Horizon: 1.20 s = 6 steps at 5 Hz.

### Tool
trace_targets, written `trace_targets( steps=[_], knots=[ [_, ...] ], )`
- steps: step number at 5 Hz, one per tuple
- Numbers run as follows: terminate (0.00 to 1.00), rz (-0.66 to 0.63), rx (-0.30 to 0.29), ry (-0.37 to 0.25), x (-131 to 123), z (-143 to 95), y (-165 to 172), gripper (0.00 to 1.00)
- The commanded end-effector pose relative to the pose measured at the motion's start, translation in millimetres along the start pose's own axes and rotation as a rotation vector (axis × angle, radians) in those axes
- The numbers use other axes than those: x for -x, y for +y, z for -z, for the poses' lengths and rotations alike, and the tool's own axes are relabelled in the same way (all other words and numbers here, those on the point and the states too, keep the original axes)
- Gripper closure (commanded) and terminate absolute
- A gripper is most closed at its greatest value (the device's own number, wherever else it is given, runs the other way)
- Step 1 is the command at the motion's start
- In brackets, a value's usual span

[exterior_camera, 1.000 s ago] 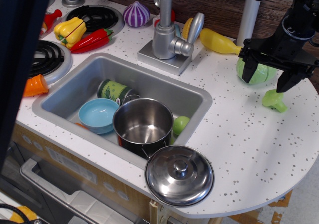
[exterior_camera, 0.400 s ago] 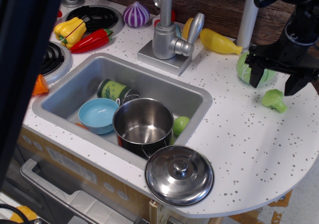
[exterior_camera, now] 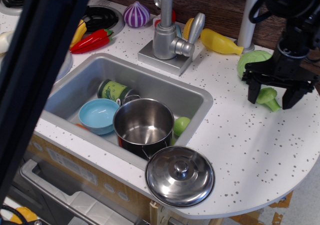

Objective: Put broccoli in pot or pan

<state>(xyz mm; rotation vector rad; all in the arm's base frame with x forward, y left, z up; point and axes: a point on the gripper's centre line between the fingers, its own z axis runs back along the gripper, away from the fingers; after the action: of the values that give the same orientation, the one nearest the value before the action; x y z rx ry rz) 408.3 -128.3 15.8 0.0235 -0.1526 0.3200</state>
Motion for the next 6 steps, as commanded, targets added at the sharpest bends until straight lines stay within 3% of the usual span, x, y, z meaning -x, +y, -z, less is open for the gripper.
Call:
trace_targets(
  steps=[1,2,3,5,6],
  knots=[
    [0.0,-0.008,0.041,-0.027,-12,-17,-4,1.0],
    [0.0,-0.01,0.034,-0.024,-13,-18,-5,1.0],
    [0.0,-0.048,-0.061,-0.053,-8,-32,3,1.0],
    [0.0,-0.083,-0.203,0.025,16,-86,90,1.0],
    [0.0,-0.078,-0.226,0.057,35,-99,140,1.0]
  ],
)
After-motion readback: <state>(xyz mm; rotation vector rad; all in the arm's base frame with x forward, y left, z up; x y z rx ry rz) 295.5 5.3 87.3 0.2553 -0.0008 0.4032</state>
